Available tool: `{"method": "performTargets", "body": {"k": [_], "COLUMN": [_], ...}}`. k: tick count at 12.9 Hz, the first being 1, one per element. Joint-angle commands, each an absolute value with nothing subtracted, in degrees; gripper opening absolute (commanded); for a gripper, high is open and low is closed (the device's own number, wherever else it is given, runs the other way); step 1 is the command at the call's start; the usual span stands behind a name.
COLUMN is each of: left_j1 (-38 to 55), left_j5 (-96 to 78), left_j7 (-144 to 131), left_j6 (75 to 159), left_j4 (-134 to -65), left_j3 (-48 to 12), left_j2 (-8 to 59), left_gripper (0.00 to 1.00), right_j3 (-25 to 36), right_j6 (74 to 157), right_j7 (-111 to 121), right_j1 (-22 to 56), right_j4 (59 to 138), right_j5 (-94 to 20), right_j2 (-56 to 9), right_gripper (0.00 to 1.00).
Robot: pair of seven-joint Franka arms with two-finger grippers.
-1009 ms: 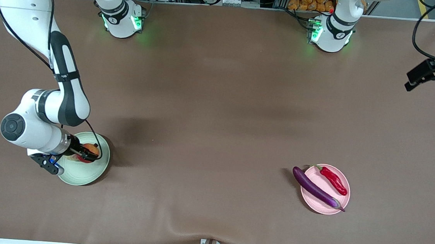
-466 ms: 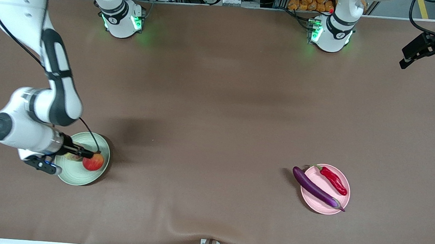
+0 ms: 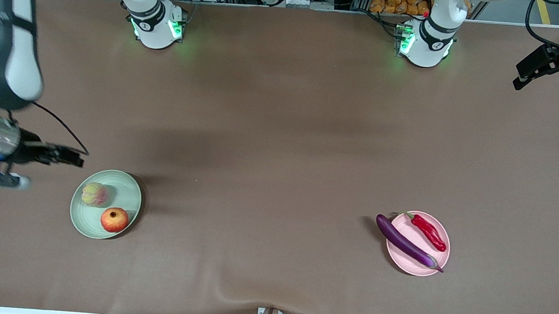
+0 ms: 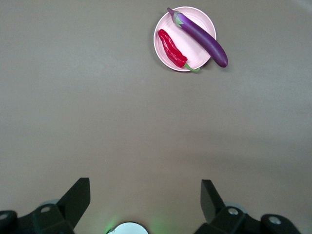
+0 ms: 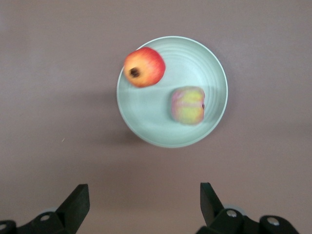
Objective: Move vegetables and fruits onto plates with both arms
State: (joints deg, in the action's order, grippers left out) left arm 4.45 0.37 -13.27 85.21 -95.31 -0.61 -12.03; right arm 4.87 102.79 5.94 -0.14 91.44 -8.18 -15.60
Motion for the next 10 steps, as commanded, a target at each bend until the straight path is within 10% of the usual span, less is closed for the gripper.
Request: {"method": "performTargets", "body": {"k": [1,10], "left_j1": [3.96,2.02], "left_j5": [-0.18,1.23], "left_j7": [-12.48,-12.22], "left_j6": [84.2,84.46], "left_j4": [-95.36,-95.36], "left_j3": [-0.62,-0.88], "left_j2": [-11.52,-11.25], "left_gripper": [1.0,1.0], "right_j3": [4.04,3.87], "right_j6": [97.67,79.38], "right_j7": [7.47,1.18], "right_j1": [-1.23,-1.41], "right_j4": [93.96,87.73], "right_j5": [-7.65,-1.14], "right_j2": [-6.62,1.32], "right_gripper": [1.0,1.0]}}
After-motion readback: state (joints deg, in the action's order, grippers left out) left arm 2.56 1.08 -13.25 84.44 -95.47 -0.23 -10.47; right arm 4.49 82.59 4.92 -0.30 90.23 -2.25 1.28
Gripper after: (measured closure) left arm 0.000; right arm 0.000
